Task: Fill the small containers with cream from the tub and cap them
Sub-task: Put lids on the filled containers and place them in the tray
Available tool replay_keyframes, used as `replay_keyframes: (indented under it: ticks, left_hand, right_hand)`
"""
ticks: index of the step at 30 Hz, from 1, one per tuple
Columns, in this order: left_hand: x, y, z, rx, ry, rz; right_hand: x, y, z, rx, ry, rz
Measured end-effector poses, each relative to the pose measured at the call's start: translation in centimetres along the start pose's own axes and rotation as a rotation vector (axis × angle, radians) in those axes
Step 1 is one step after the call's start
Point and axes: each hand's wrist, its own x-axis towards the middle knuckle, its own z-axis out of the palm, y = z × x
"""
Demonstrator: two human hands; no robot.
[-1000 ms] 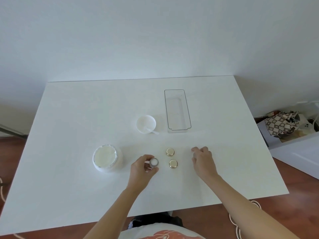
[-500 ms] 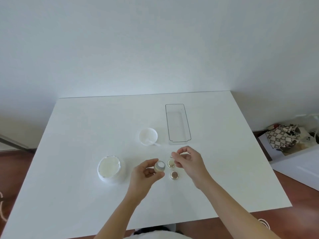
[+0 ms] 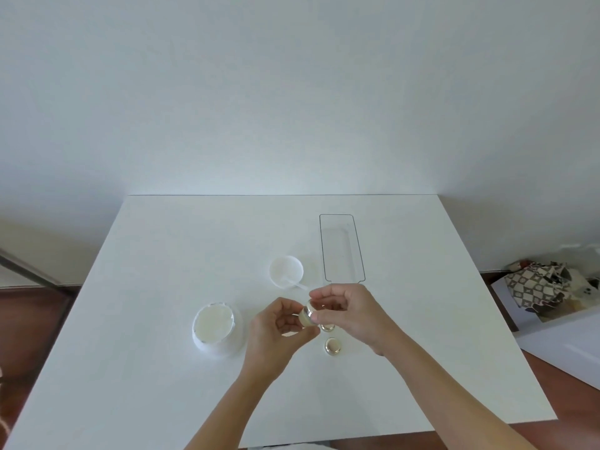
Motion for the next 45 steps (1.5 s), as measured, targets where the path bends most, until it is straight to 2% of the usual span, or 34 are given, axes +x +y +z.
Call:
replay_keyframes:
  ticks: [6,13,18,22,25,31,36,39,43,45]
  left_hand:
    - [0.3,0.6,-0.3,0.031,0.019,0.034]
    - [0.3,1.1,-0.3,0.057,0.014,0.029]
    - [0.5,1.0,-0.5,0.071,0.030,0.031]
    - [0.4,1.0,-0.3,0.074,0.014,0.038]
    - [0.4,1.0,-0.2,0.072,-0.003,0.031]
    - [0.4,0.8,-0.3,0.081,0.014,0.025]
    - [0.4,0.9,0.0,0.087,-0.008,0.027]
    - [0.5,0.8,0.1,0.086,-0.005,0.022]
    - [0.6,0.9,0.2,0.093,-0.003,0.015]
    - [0.6,0.9,0.4,0.099,-0.009,0.022]
  right_hand:
    - [0.5,-1.2,-0.4,-0.171,-0.028,-0.057]
    - [1.1,-1.1,0.0,-0.563,0.123,-0.115]
    - [0.8,-1.1,-1.1,-0.477,-0.069,-0.151]
    - [1.1,-0.8,-0.4,-0.481,0.052,-0.157]
    - [1.2,-0.4,-0.2,-0.577,0.118,-0.149]
    - [0.6,-0.3,-1.6,-0.533,-0.069,-0.156]
    - [0.9,0.0,-0.7,-0.569,0.077,-0.151]
    - [0.7,0.1,-1.0,-0.585,0.061,-0.144]
    - [0.4,0.1,-1.7,-0.555,-0.046,-0.147]
    - [0.5,0.1,-1.4,-0.532,-0.014,-0.155]
